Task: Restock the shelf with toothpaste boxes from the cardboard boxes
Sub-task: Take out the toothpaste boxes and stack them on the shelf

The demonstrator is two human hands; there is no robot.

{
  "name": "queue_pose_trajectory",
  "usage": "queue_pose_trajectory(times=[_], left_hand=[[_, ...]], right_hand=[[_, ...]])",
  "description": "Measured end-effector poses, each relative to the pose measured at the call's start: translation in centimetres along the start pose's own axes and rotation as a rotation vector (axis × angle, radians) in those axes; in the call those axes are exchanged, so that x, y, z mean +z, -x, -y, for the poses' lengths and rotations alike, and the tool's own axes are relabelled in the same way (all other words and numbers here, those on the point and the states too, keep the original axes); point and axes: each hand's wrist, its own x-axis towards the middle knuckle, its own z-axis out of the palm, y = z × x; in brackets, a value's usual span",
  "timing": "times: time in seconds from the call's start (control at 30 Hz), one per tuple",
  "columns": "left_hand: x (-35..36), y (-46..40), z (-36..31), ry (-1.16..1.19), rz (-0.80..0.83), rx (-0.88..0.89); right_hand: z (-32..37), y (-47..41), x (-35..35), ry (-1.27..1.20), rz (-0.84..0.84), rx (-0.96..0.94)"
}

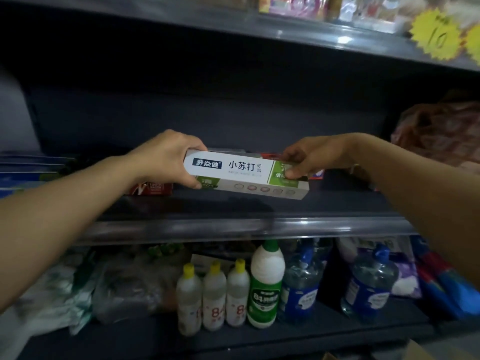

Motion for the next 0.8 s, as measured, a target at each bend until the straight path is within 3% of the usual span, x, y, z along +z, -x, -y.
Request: queue_pose_trajectory(times=[0.33,0.8], left_hand=[[3.4,-5.0,4.5,-0.149,0.098,-0.059],[7.3,-10.7,8.1,-0.076,0.166,-0.163]], right_hand=[[-0.3,-7.9,0.1,0.166,-0.061,0.054],[-4.0,-16.1,1.8,0.319,-0.319,0.001]])
